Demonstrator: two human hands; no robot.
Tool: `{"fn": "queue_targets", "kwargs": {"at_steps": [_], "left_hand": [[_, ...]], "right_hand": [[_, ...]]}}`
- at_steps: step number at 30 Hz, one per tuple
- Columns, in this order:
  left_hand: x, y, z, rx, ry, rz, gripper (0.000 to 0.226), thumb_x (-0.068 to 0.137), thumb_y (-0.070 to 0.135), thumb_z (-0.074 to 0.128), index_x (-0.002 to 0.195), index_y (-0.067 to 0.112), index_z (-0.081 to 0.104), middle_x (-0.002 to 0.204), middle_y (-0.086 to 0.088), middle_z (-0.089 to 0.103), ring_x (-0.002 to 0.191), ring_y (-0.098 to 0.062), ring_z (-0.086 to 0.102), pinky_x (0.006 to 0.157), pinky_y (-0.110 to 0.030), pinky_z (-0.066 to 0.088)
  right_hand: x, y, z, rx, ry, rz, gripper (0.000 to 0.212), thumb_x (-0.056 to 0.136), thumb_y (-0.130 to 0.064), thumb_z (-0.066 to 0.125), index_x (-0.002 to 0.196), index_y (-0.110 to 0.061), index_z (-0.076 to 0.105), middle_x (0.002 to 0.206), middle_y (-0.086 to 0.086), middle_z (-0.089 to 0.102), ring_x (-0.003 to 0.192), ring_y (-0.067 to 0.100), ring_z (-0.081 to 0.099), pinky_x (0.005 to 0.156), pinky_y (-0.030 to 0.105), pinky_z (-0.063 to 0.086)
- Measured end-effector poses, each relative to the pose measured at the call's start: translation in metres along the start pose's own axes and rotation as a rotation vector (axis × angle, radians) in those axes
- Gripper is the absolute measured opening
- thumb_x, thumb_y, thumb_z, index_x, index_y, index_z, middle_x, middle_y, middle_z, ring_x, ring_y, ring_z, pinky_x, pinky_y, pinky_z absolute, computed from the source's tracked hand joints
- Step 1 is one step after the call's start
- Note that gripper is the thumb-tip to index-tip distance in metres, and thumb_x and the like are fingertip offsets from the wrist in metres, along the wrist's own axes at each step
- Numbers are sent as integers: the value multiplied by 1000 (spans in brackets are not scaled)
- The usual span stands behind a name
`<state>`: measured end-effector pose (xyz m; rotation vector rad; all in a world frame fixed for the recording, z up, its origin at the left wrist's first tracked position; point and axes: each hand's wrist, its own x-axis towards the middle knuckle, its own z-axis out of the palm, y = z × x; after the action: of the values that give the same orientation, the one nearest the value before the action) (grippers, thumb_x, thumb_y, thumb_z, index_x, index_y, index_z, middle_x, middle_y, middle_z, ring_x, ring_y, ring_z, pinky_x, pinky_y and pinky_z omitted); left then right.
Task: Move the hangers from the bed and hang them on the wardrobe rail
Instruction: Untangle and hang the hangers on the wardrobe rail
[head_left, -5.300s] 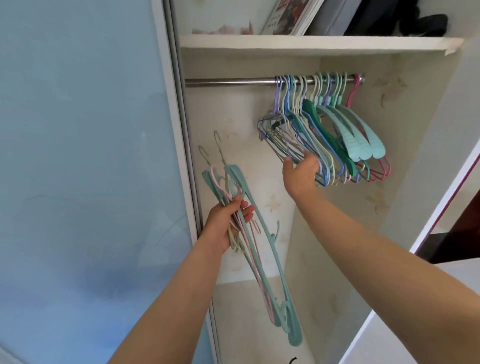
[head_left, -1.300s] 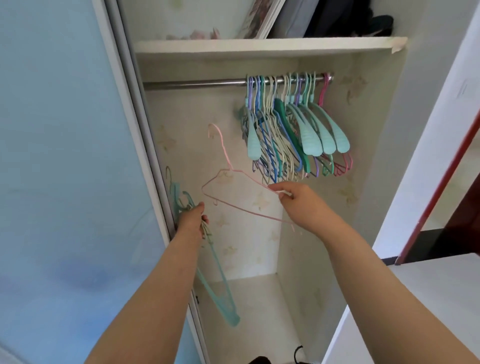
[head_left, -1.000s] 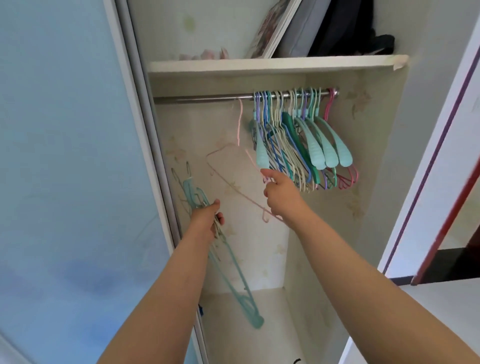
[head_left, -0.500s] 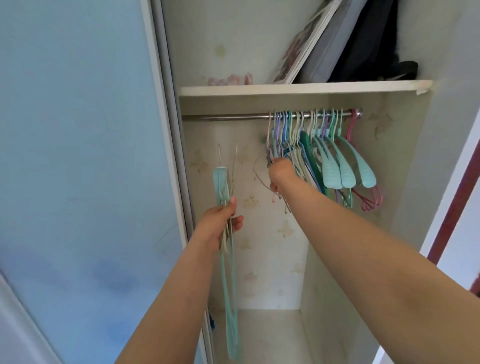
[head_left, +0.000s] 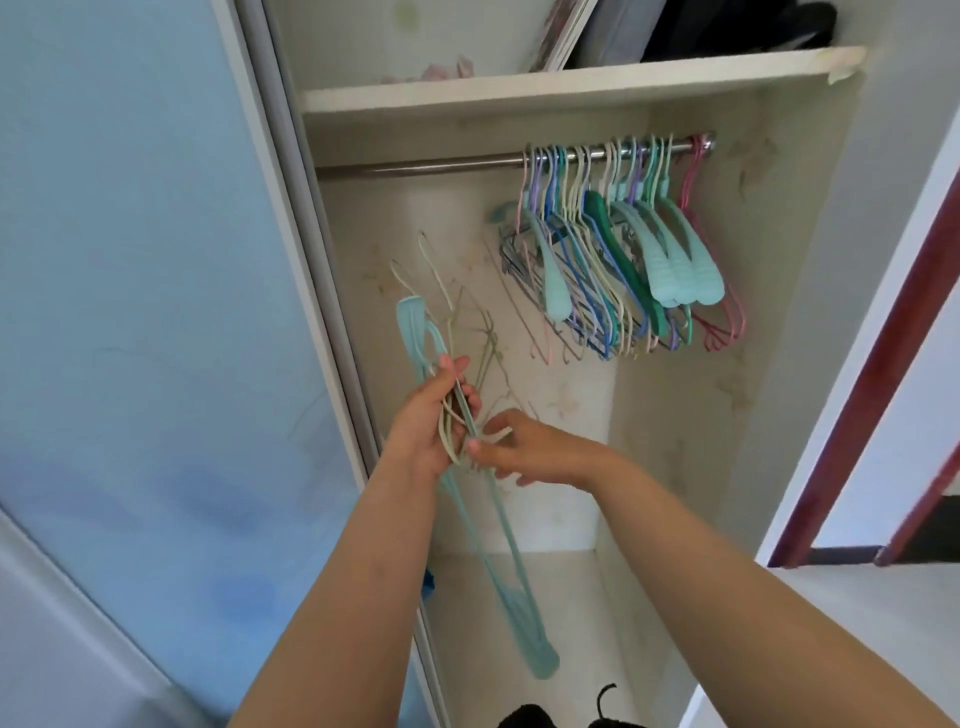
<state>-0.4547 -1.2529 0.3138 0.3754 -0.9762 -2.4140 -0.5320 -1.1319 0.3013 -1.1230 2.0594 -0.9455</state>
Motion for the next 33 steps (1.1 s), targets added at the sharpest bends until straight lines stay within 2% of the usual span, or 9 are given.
{"fn": "queue_targets", "kwargs": {"at_steps": [2, 4, 8, 11, 15, 19, 24, 28, 33], "left_hand": [[2, -6, 2, -49, -4, 1, 43, 96, 30, 51, 124, -2, 51, 67, 0, 46, 57, -8, 50, 54, -16, 52], [5, -9, 5, -68, -4, 9, 37, 96, 29, 51, 118, -1, 54, 60, 1, 52, 52, -7, 54, 54, -17, 53], [11, -13, 8, 35, 26, 33, 21, 97, 22, 51, 90, 3, 59, 64, -1, 64, 59, -10, 68, 58, -23, 58], [15, -19, 4, 104, 33, 41, 16, 98, 14, 49, 89, 4, 57, 75, -4, 68, 66, -14, 72, 62, -26, 59], [15, -28, -3, 173, -30, 14, 12, 96, 17, 51, 94, 7, 57, 84, -5, 62, 70, -13, 71, 65, -24, 58], [15, -33, -4, 124, -6, -21, 37, 84, 37, 62, 105, 6, 57, 53, 6, 42, 44, -5, 46, 48, -19, 47], [11, -39, -19, 126, -76, -94, 34, 82, 36, 60, 103, 9, 57, 42, 10, 29, 33, -3, 29, 34, -16, 31], [3, -51, -27, 18, -123, -98, 38, 82, 33, 60, 108, 6, 60, 45, 6, 33, 37, -6, 36, 39, -19, 40], [-1, -48, -47, -8, -41, -154, 35, 90, 27, 55, 116, 5, 59, 63, -2, 57, 57, -14, 62, 61, -28, 58]], "right_hand": [[-6, 15, 5, 18, -257, 89, 63, 83, -57, 61, 128, -17, 44, 117, 1, 59, 108, 18, 59, 89, 34, 52], [-9, 28, 7, 20, -318, 123, 54, 86, -38, 67, 131, -17, 46, 117, 4, 64, 108, 19, 62, 93, 37, 53], [-11, 43, 9, 187, -140, 64, 17, 100, -18, 45, 109, -11, 58, 80, 8, 66, 70, 20, 66, 72, 31, 55], [-14, 48, -1, 175, 167, -42, 21, 102, -21, 41, 93, -17, 60, 66, 2, 48, 54, 14, 43, 55, 26, 43], [-17, 44, -6, 111, 188, -103, 19, 101, -25, 42, 98, -18, 60, 66, -2, 48, 48, 7, 42, 45, 17, 37], [-13, 33, 3, 41, 17, -13, 43, 97, -53, 36, 87, -21, 63, 80, 0, 66, 64, 9, 61, 61, 23, 50], [3, 35, 0, 466, 172, 325, 70, 90, -69, 32, 106, -7, 61, 100, 8, 70, 82, 20, 64, 73, 31, 53], [21, 35, 23, 807, 299, 323, 36, 90, -32, 64, 103, 1, 61, 79, 9, 59, 61, 17, 57, 57, 25, 52], [32, 38, 49, 1021, 458, 294, 12, 90, 2, 51, 85, -4, 60, 71, 10, 58, 56, 19, 57, 52, 25, 51]]}}
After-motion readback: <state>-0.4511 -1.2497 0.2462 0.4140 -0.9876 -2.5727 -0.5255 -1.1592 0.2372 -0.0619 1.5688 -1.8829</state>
